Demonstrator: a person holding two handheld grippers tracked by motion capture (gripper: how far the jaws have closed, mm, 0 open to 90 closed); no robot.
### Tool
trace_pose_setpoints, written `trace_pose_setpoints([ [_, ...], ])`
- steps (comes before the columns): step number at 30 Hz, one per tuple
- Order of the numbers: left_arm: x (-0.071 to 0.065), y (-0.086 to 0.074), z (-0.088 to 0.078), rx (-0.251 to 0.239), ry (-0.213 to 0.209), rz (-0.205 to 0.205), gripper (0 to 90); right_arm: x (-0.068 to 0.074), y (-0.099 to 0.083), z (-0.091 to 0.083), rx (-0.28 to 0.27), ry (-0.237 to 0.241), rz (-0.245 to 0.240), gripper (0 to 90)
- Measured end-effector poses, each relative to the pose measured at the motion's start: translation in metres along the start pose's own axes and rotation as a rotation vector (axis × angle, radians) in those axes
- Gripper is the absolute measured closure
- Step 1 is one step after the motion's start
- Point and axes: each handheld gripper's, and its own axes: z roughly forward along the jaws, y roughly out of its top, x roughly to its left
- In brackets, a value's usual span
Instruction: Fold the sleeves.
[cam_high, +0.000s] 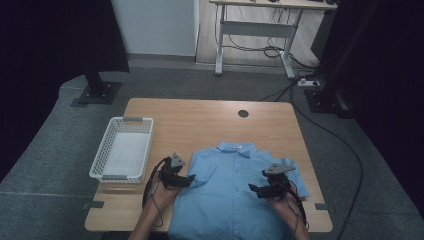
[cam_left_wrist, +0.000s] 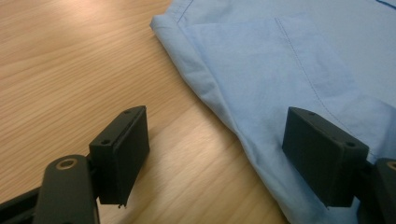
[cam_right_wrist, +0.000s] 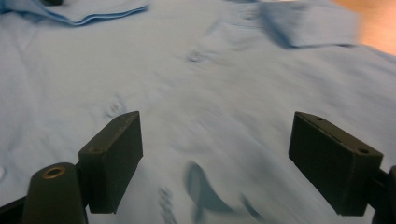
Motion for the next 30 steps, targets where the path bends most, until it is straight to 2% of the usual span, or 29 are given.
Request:
trace_pose_setpoints([
  [4, 0.008, -0.003, -0.003, 0.000, 0.017, -0.016, 22.4, -0.016, -0.005, -0.014, -0.030, -0.011, 0.045, 16.6],
  [6, 0.011, -0.004, -0.005, 0.000, 0.022, -0.021, 22.4, -0.024, -0.008, -0.020, -0.036, -0.036, 0.063, 16.4],
  [11, 0.018, -0.008, -0.009, 0.000, 0.042, -0.040, 22.4, -0.045, -0.020, -0.033, -0.036, -0.118, 0.109, 16.5],
  [15, 0.020, -0.009, -0.009, -0.001, 0.048, -0.046, 22.7, -0.060, -0.032, -0.043, -0.030, -0.201, 0.170, 18.6],
  [20, 0.020, -0.009, -0.009, -0.001, 0.049, -0.045, 22.7, -0.075, -0.046, -0.045, -0.004, -0.273, 0.219, 22.6],
  [22, 0.020, -0.009, -0.009, -0.001, 0.048, -0.046, 22.7, -0.078, -0.050, -0.045, 0.014, -0.305, 0.224, 23.4],
  [27, 0.019, -0.008, -0.009, 0.000, 0.054, -0.051, 22.6, -0.084, -0.057, -0.041, 0.038, -0.332, 0.238, 23.7],
  [30, 0.019, -0.008, -0.009, -0.001, 0.054, -0.051, 22.5, -0.087, -0.060, -0.040, 0.014, -0.314, 0.266, 24.9],
])
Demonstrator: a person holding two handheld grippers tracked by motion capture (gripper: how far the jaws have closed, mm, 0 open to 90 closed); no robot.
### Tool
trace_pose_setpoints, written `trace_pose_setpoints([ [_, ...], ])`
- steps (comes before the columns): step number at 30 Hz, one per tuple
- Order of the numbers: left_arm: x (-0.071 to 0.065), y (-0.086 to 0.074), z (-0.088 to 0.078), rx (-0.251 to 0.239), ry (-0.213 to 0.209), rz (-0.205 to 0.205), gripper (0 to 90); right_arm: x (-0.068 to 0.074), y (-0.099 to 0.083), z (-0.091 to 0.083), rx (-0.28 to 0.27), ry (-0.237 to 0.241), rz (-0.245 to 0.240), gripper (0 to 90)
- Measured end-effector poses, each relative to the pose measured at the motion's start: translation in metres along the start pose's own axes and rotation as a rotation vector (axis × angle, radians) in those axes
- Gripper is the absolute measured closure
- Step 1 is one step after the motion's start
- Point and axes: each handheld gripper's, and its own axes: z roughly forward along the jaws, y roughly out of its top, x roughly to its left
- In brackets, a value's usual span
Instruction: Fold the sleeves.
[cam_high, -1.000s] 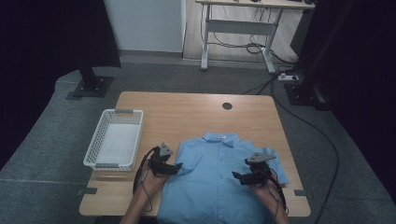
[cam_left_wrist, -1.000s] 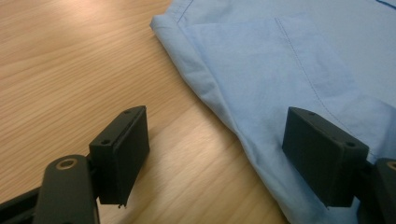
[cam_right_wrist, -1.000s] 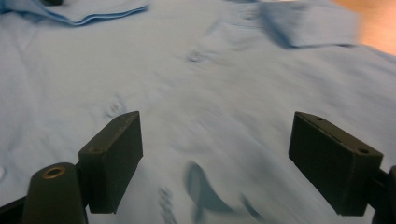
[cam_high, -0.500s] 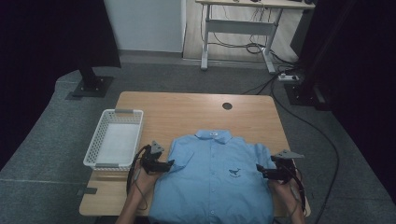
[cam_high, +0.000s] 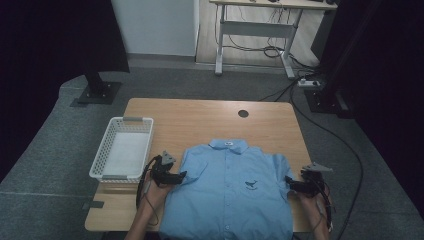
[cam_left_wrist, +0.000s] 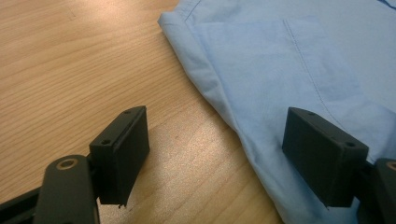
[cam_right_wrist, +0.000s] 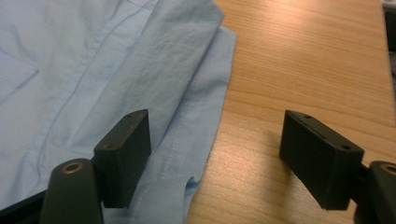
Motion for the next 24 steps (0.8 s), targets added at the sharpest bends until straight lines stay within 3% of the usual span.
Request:
trace_pose_setpoints([
  [4, 0.000, 0.000, 0.000, 0.000, 0.001, 0.001, 22.5, 0.004, 0.000, -0.002, -0.008, 0.020, -0.012, 47.3],
  [6, 0.000, 0.000, 0.000, 0.000, 0.002, -0.001, 22.5, 0.008, 0.001, -0.004, -0.003, 0.042, -0.009, 64.3],
  [9, 0.000, 0.000, 0.000, 0.000, 0.003, -0.001, 22.5, 0.010, 0.002, -0.006, 0.022, 0.052, 0.019, 84.3],
  [12, 0.000, 0.000, 0.000, 0.000, 0.003, -0.001, 22.5, 0.009, 0.003, -0.007, 0.036, 0.064, 0.053, 87.1],
  [16, 0.000, 0.000, 0.000, 0.000, 0.003, -0.001, 22.6, 0.012, 0.005, -0.009, 0.046, 0.053, 0.033, 87.4],
  [20, 0.000, 0.000, 0.000, 0.000, 0.002, 0.000, 22.5, 0.020, 0.016, -0.022, -0.013, 0.064, 0.007, 87.3],
  [24, 0.000, 0.000, 0.000, 0.000, 0.003, 0.000, 22.6, 0.039, 0.030, -0.032, -0.064, 0.097, -0.046, 87.3],
])
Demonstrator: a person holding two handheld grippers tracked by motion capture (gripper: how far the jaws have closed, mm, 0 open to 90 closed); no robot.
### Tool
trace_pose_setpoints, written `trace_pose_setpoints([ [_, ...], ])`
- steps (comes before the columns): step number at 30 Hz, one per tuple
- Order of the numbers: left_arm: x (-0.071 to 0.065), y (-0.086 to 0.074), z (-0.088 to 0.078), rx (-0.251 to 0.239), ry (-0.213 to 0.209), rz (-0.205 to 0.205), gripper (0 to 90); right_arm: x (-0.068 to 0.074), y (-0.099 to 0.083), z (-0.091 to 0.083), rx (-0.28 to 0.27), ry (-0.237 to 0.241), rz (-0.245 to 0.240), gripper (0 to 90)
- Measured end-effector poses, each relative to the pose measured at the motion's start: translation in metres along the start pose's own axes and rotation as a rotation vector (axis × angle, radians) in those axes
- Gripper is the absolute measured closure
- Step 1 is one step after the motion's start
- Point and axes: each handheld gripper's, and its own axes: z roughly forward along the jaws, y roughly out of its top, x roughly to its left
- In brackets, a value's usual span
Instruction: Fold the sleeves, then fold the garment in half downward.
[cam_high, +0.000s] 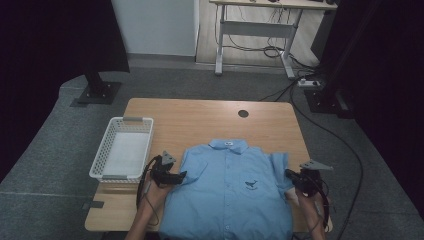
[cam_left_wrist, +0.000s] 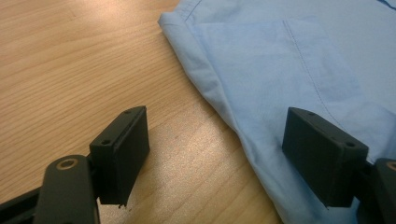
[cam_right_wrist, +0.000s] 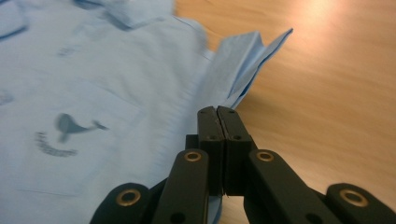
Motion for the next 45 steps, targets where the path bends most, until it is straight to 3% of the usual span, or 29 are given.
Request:
trace_pose_setpoints([
  [8, 0.000, 0.000, 0.000, 0.000, 0.000, -0.001, 22.6, 0.033, 0.011, 0.019, 0.019, 0.090, -0.099, 87.0],
  [14, 0.000, 0.000, 0.000, 0.000, 0.001, -0.001, 22.5, 0.046, 0.010, 0.034, 0.051, 0.163, -0.108, 86.5],
  [16, 0.000, 0.000, 0.000, -0.001, 0.001, -0.002, 22.6, 0.049, 0.011, 0.038, 0.058, 0.200, -0.110, 81.7],
  [19, -0.001, 0.000, 0.001, 0.000, 0.002, -0.003, 22.5, 0.052, 0.014, 0.038, 0.010, 0.225, -0.117, 62.2],
  [23, -0.002, 0.001, 0.002, 0.008, -0.003, 0.002, 19.0, 0.046, 0.017, 0.036, -0.033, 0.205, -0.103, 41.7],
  [28, -0.002, 0.003, 0.004, 0.020, -0.012, 0.014, 12.2, 0.033, 0.009, 0.040, -0.006, 0.125, -0.114, 27.0],
  [36, -0.004, 0.005, 0.006, 0.022, -0.002, 0.004, 11.2, 0.015, -0.007, 0.049, 0.044, 0.035, -0.083, 21.8],
  [39, -0.004, 0.005, 0.006, 0.022, 0.001, 0.001, 11.4, 0.011, -0.012, 0.053, 0.069, 0.031, -0.080, 20.3],
  [40, -0.004, 0.005, 0.006, 0.020, -0.002, 0.002, 12.4, 0.010, -0.017, 0.056, 0.066, 0.034, -0.078, 14.9],
  [45, -0.005, 0.003, 0.005, 0.019, -0.023, 0.021, 12.8, 0.012, -0.017, 0.056, 0.079, 0.049, -0.097, 8.9],
])
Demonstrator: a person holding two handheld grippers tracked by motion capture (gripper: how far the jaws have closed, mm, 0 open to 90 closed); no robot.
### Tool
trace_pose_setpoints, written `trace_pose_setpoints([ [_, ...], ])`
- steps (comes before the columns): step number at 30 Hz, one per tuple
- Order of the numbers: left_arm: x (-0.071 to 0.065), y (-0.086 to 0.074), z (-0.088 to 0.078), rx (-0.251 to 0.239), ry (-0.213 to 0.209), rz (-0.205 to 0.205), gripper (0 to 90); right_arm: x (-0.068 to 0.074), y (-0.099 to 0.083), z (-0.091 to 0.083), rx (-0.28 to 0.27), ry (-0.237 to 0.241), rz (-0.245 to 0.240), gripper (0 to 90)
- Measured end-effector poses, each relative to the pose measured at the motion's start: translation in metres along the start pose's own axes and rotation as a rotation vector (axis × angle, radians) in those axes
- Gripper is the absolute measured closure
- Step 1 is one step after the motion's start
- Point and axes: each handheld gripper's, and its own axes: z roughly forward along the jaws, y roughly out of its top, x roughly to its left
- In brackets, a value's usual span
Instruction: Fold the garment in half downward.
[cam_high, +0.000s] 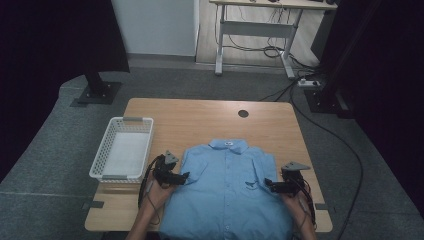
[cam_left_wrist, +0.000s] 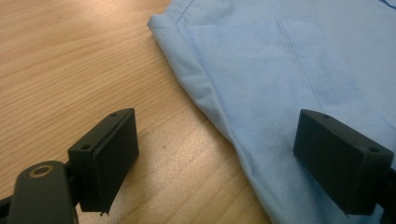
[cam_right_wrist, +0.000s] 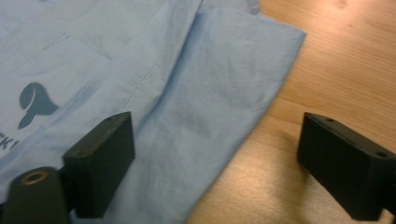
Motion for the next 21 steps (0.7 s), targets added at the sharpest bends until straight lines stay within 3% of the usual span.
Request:
trace_pose_setpoints([
  [7, -0.004, -0.007, -0.007, 0.004, 0.000, 0.001, 10.5, 0.005, -0.007, -0.007, 0.002, 0.009, -0.005, 8.7],
  [14, -0.009, -0.018, -0.019, -0.004, -0.008, 0.009, 14.2, 0.012, -0.019, -0.021, 0.002, 0.020, -0.017, 8.6],
  [21, -0.023, -0.035, -0.037, -0.002, -0.013, 0.017, 14.2, 0.028, -0.033, -0.036, 0.000, 0.044, -0.035, 10.4],
])
